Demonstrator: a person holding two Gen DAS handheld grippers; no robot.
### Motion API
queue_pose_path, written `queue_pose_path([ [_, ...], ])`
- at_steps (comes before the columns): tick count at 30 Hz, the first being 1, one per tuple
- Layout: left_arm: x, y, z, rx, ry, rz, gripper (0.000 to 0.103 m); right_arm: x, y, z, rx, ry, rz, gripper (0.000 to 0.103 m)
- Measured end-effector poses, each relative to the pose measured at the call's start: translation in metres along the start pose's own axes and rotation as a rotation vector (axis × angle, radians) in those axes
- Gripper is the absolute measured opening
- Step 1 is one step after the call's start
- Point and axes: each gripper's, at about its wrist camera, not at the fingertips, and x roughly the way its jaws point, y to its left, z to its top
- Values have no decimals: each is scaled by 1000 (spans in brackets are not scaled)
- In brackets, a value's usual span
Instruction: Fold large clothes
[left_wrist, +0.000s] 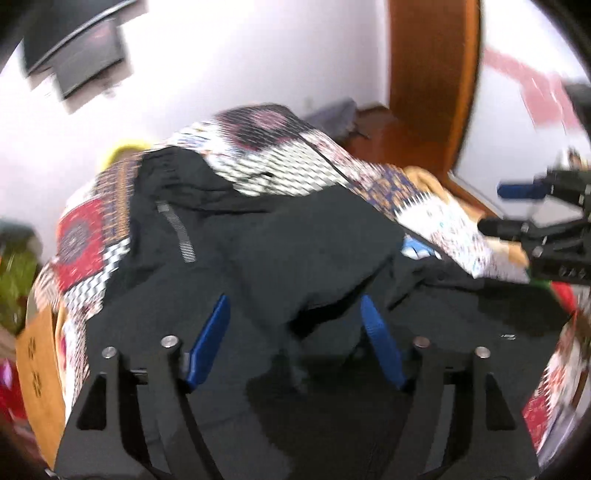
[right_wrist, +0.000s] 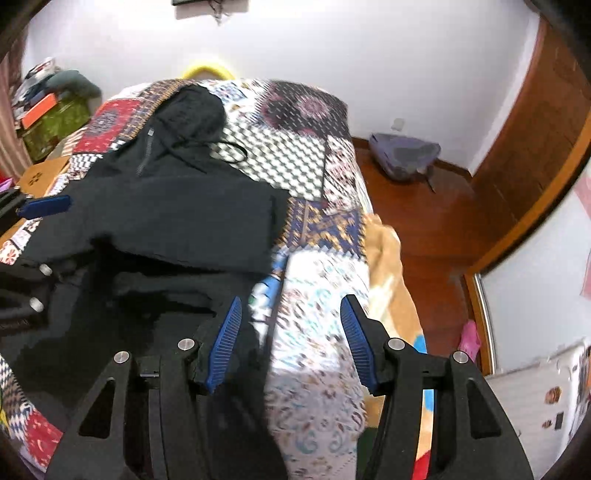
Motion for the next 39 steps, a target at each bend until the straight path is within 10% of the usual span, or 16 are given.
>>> queue_pose_path([
  [9,85,-21,15,130,152,130,86,27,-13,-19,39,68,49,52],
  [15,87,-18,32,92,95,138,86,40,-10,-25,13,108,44,52],
  [25,63,27,44,-123,56,-24,21,27,0,-22,-35,81,26,52],
  [39,11,162,-56,-554,44,-130,12,16,57,13,-138,32,46,52],
])
